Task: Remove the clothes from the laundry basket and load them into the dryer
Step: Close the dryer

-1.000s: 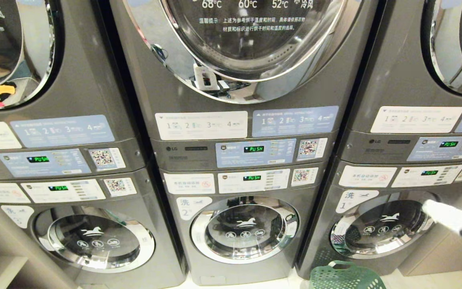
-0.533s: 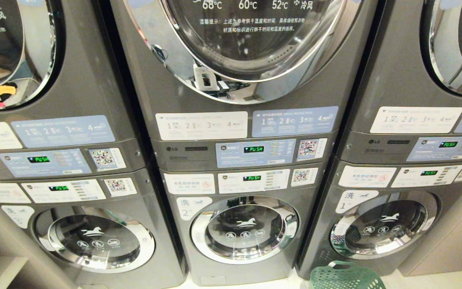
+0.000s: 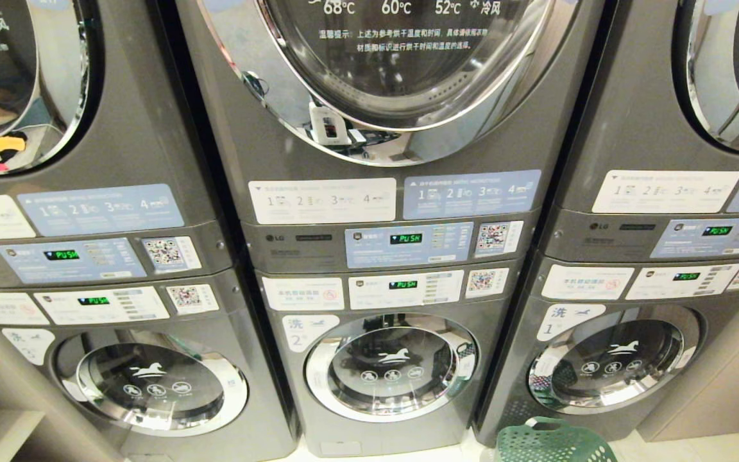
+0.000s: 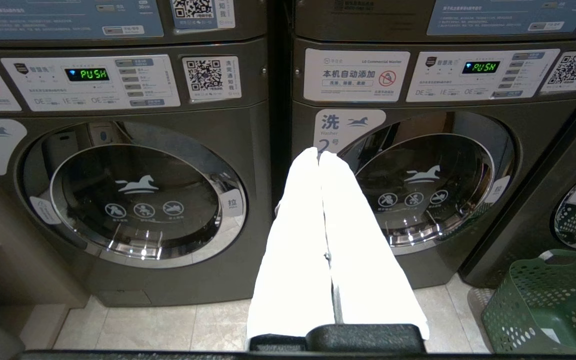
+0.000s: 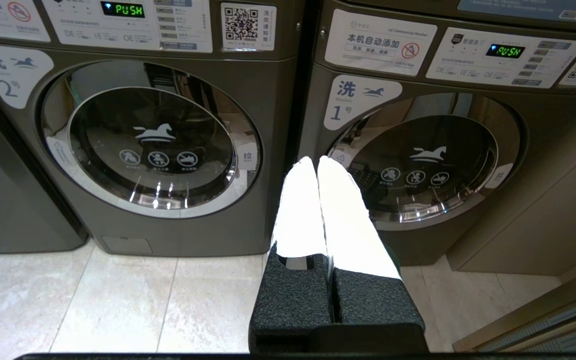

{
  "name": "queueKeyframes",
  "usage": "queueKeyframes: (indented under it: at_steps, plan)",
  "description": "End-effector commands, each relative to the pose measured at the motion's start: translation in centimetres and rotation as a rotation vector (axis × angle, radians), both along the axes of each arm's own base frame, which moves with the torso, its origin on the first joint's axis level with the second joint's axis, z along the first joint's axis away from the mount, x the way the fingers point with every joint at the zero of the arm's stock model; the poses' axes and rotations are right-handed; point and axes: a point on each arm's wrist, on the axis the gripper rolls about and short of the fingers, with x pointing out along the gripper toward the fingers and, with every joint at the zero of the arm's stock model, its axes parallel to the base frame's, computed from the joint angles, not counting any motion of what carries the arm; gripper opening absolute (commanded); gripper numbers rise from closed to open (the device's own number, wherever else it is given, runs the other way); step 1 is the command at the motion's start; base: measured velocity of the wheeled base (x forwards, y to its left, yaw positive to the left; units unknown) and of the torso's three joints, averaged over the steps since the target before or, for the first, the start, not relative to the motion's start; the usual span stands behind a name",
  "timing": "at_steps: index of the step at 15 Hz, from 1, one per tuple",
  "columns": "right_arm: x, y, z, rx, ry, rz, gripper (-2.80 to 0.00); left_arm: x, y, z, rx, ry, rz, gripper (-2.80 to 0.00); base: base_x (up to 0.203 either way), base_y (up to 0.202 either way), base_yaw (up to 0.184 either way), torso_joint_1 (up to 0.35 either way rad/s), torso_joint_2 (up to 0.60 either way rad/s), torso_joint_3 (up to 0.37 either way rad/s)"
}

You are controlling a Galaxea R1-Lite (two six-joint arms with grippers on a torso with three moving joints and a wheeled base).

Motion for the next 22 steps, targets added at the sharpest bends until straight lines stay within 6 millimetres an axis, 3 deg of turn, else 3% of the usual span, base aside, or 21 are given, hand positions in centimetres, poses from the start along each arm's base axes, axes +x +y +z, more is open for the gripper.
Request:
queueKeyframes:
  at_steps: [1,13,22]
  plan:
    - [-0.06,0.04,-0.15,-0.005,0.001,0.021,-2.80,0.01,0.00,-0.04,0.000,0.001,0.001,-2.80,0.000,0.000,0.000,0.000,0.00,0.000]
    - [-0.08,0.02,-0.08,0.034,0.001,0.010,-2.80,0.00,0.00,0.00,0.005,0.000,0.001,-2.80,0.005,0.000,0.000,-0.001,0.00,0.000]
    - [-0.08,0.02,-0.08,0.055,0.001,0.003,-2.80,0.00,0.00,0.00,0.002,0.000,0.001,-2.80,0.192,0.000,0.000,0.008,0.00,0.001]
